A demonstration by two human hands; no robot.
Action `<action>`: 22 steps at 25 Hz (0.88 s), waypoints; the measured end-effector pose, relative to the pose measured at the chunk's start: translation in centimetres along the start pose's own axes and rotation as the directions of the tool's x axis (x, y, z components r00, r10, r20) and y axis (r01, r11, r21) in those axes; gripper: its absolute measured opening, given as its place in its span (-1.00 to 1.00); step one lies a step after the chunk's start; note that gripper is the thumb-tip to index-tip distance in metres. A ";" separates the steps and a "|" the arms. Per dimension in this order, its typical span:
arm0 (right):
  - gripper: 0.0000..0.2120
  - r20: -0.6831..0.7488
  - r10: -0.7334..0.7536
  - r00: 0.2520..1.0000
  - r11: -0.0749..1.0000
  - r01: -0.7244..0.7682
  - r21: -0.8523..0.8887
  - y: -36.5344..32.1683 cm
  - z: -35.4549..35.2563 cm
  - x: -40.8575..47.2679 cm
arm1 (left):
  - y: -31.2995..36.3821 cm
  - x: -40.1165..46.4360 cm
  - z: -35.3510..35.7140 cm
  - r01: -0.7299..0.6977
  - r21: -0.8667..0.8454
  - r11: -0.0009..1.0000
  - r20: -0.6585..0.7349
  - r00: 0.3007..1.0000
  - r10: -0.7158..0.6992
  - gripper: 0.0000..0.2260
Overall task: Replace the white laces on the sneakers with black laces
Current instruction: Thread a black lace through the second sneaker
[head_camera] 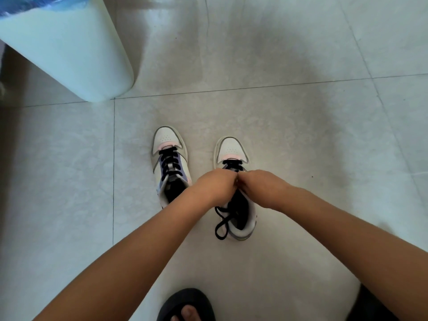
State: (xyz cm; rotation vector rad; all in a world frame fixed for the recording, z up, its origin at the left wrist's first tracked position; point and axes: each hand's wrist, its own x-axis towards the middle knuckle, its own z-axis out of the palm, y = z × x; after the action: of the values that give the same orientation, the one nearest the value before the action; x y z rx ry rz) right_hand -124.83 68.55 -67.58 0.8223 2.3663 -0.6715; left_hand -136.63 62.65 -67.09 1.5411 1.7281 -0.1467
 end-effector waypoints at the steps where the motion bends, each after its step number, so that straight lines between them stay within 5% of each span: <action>1: -0.79 -0.003 -0.022 1.000 1.000 0.022 0.014 0.2 0.2 0.0 | -0.2 -0.1 0.0 -0.030 -0.012 0.999 -0.012 0.999 0.030 -0.79; 5: -0.80 -0.140 -0.084 0.986 0.975 0.111 0.192 1.9 1.1 -1.3 | -2.0 -0.9 0.8 -0.153 -0.219 0.964 -0.138 0.983 0.124 -0.89; 9: -0.85 -0.322 0.070 0.944 0.917 0.066 0.393 1.2 2.4 -2.6 | -2.3 -1.5 2.6 -0.108 -0.376 0.920 -0.287 0.958 -0.004 -0.86; 19: -0.74 -0.277 0.173 0.945 0.961 -0.101 0.257 -0.7 4.3 -3.2 | 1.3 -1.2 5.1 0.169 -0.147 0.974 -0.359 0.909 -0.212 -0.75; 22: -0.72 -0.258 0.294 0.920 0.897 -0.173 0.406 0.4 4.4 -3.1 | -0.4 -1.9 5.1 0.181 -0.074 0.981 -0.406 0.893 -0.195 -0.67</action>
State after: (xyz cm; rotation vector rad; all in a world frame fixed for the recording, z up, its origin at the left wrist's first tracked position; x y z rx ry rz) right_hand -121.03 64.96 -68.95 1.4583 2.3816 -0.9683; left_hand -134.64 58.20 -69.55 1.4481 2.2013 0.1222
